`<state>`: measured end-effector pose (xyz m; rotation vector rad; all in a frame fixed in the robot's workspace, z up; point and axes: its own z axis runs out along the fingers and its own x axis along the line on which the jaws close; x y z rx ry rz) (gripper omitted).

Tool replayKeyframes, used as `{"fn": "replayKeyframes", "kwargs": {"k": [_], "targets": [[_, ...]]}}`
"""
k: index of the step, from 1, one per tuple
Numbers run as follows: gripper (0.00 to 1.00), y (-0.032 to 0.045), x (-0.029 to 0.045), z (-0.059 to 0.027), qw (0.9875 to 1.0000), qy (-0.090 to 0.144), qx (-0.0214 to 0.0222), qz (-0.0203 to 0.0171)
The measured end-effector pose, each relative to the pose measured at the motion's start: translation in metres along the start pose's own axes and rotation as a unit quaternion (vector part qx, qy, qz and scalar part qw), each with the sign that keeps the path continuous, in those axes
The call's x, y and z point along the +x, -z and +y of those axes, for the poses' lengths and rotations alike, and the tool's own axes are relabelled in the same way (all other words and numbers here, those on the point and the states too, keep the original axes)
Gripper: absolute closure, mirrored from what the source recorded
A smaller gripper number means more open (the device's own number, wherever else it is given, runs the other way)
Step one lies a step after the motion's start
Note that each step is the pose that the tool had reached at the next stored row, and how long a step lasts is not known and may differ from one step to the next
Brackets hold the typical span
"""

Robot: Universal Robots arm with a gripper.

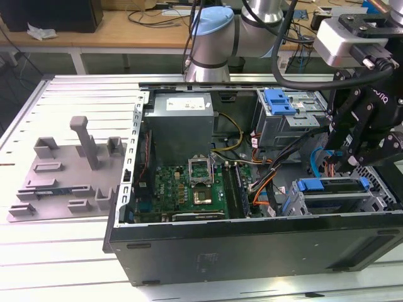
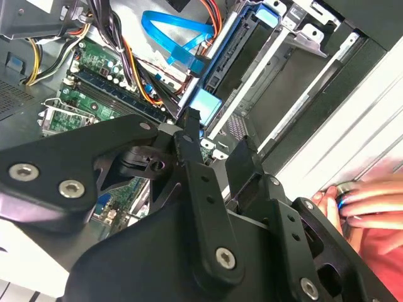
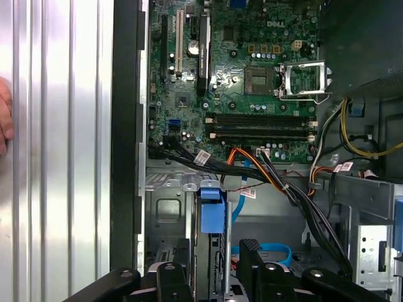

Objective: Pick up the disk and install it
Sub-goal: 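Insert the first disk wire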

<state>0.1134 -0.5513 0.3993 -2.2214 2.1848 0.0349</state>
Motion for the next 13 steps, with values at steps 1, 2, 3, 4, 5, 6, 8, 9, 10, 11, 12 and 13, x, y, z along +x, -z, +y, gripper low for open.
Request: {"fn": "replayKeyframes", "kwargs": {"k": [1, 2, 3, 4, 5, 6, 8, 9, 10, 11, 12, 13], "targets": [[0.56, 0.0000, 0.0000, 0.0000, 1.0000, 0.000, 0.0000, 0.0000], [0.56, 0.0000, 0.0000, 0.0000, 1.0000, 0.000, 0.0000, 0.0000], [0.56, -0.0001, 0.0000, 0.0000, 1.0000, 0.000, 0.0000, 0.0000], [0.56, -0.0001, 0.0000, 0.0000, 1.0000, 0.000, 0.0000, 0.0000], [0.56, -0.0001, 0.0000, 0.0000, 1.0000, 0.000, 0.0000, 0.0000], [0.56, -0.0001, 0.0000, 0.0000, 1.0000, 0.000, 0.0000, 0.0000], [0.56, -0.0004, -0.0030, -0.0001, 1.0000, 0.000, 0.0000, 0.0014], [0.56, -0.0003, -0.0057, -0.0002, 1.0000, 0.000, -0.0001, 0.0036], [0.56, -0.0005, -0.0096, -0.0002, 1.0000, 0.000, -0.0001, 0.0079], [0.56, -0.0007, -0.0148, -0.0003, 0.9999, 0.000, -0.0003, 0.0148], [0.56, -0.0008, -0.0173, -0.0003, 0.9998, 0.000, -0.0003, 0.0181], [0.56, -0.0009, -0.0202, -0.0003, 0.9998, 0.000, -0.0004, 0.0223]]}}
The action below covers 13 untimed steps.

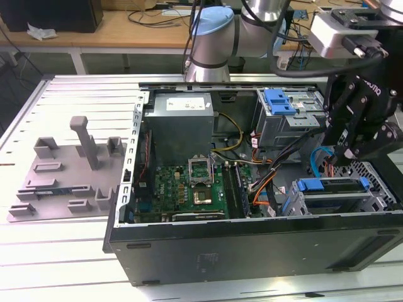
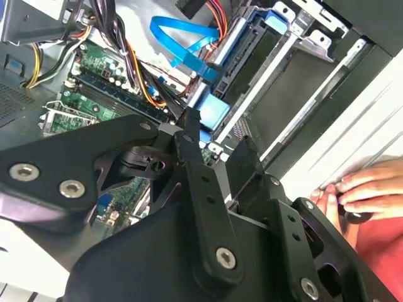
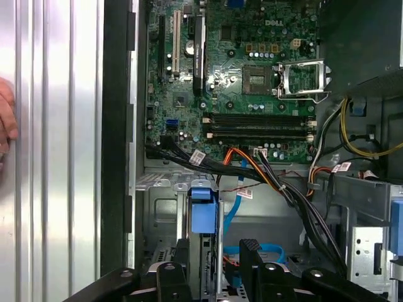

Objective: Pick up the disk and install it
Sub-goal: 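Insert the first disk wire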

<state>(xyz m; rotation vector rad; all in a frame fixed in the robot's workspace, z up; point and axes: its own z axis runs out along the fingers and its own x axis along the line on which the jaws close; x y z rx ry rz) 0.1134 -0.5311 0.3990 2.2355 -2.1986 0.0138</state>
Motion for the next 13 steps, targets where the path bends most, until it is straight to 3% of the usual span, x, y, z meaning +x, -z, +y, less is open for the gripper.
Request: {"fn": "replayKeyframes", "kwargs": {"k": [1, 2, 3, 4, 5, 6, 8, 10, 13], "targets": [[0.56, 0.0001, -0.0044, -0.0001, 0.9999, 0.000, -0.0002, 0.0130], [0.56, 0.0001, -0.0064, -0.0001, 0.9998, 0.000, -0.0004, 0.0214], [0.56, 0.0002, -0.0089, -0.0001, 0.9995, 0.000, -0.0006, 0.0328], [0.56, 0.0002, -0.0153, -0.0002, 0.9983, 0.000, -0.0010, 0.0591], [0.56, 0.0003, -0.0233, -0.0004, 0.9966, 0.000, -0.0014, 0.0826], [0.56, 0.0004, -0.0282, -0.0005, 0.9960, 0.000, -0.0015, 0.0897], [0.56, 0.0005, -0.0369, -0.0006, 0.9954, 0.000, -0.0016, 0.0957], [0.56, 0.0006, -0.0498, -0.0008, 0.9948, 0.000, -0.0017, 0.1014], [0.56, 0.0008, -0.0659, -0.0011, 0.9943, 0.000, -0.0018, 0.1065]]}}
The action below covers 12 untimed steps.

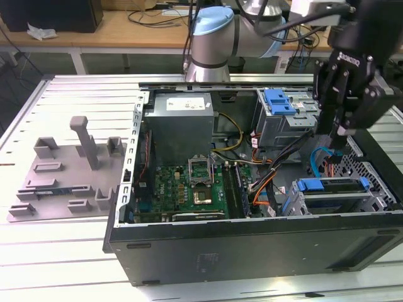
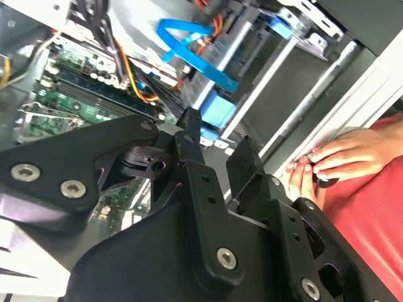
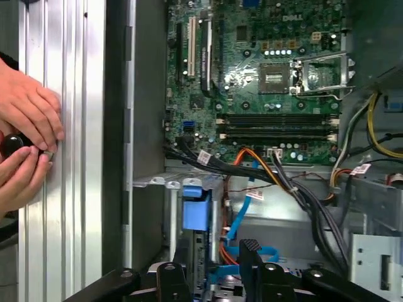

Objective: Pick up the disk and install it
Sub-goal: 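Insert the first disk wire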

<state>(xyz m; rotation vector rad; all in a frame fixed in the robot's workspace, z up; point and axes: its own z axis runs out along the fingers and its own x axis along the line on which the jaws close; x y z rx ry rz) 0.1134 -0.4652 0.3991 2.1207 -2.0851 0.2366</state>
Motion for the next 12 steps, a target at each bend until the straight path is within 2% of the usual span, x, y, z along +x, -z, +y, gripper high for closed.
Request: {"fn": "replayKeyframes", "kwargs": {"k": [1, 2, 4, 9, 12], "targets": [[0.56, 0.0009, -0.0041, -0.0001, 1.0000, 0.000, 0.0000, 0.0013], [0.56, 0.0025, -0.0114, -0.0003, 1.0000, 0.000, -0.0001, 0.0034], [0.56, 0.0042, -0.0191, -0.0014, 1.0000, 0.000, -0.0001, 0.0066], [0.56, 0.0025, -0.0219, -0.0100, 0.9998, -0.016, -0.0040, 0.0073], [0.56, 0.0013, -0.0238, -0.0194, 0.9996, -0.027, -0.0065, 0.0074]]}}
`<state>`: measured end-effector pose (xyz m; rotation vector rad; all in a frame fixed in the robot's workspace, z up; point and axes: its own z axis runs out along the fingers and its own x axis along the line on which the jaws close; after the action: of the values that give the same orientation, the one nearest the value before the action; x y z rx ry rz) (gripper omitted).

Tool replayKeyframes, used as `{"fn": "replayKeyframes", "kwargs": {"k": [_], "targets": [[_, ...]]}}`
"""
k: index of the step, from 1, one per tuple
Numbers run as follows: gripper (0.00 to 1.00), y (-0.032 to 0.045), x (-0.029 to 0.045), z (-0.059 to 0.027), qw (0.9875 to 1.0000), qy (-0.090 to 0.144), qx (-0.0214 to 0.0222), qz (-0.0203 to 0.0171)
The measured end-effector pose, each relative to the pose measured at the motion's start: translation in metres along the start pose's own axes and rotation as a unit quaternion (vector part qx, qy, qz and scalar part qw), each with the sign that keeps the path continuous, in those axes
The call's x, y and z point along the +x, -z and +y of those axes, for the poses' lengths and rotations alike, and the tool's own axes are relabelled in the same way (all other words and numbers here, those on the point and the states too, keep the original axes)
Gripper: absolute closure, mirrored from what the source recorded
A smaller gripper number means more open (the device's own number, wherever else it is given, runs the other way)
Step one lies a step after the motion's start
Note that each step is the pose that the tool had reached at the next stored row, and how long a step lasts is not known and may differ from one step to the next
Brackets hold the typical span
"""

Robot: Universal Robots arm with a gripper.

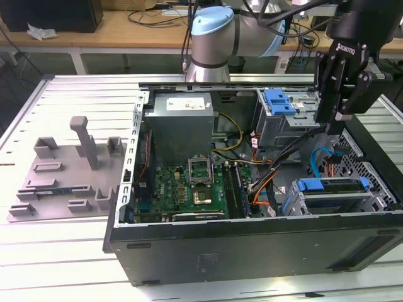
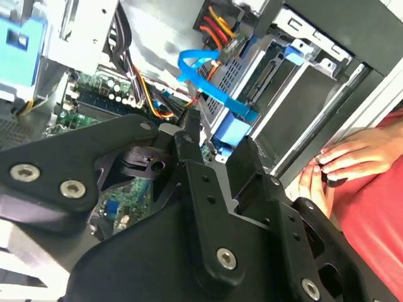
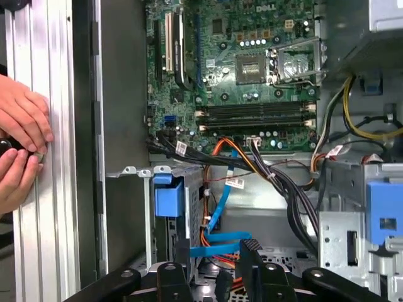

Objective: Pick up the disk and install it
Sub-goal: 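Insert the first disk wire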

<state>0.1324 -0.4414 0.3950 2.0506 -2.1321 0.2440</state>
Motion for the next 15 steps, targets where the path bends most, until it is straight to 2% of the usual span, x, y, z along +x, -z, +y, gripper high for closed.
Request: {"fn": "replayKeyframes", "kwargs": {"k": [9, 10, 11, 13, 15], "targets": [[0.56, -0.0018, -0.0034, -0.0207, 0.9999, -0.014, -0.0042, 0.0050], [0.56, -0.0022, -0.0050, -0.0259, 0.9998, -0.014, -0.0067, 0.0100], [0.56, -0.0023, -0.0080, -0.0301, 0.9997, -0.013, -0.0102, 0.0170], [0.56, -0.0032, -0.0106, -0.0369, 0.9994, -0.017, -0.0142, 0.0273], [0.56, -0.0042, -0.0110, -0.0387, 0.9991, -0.026, -0.0168, 0.0305]]}}
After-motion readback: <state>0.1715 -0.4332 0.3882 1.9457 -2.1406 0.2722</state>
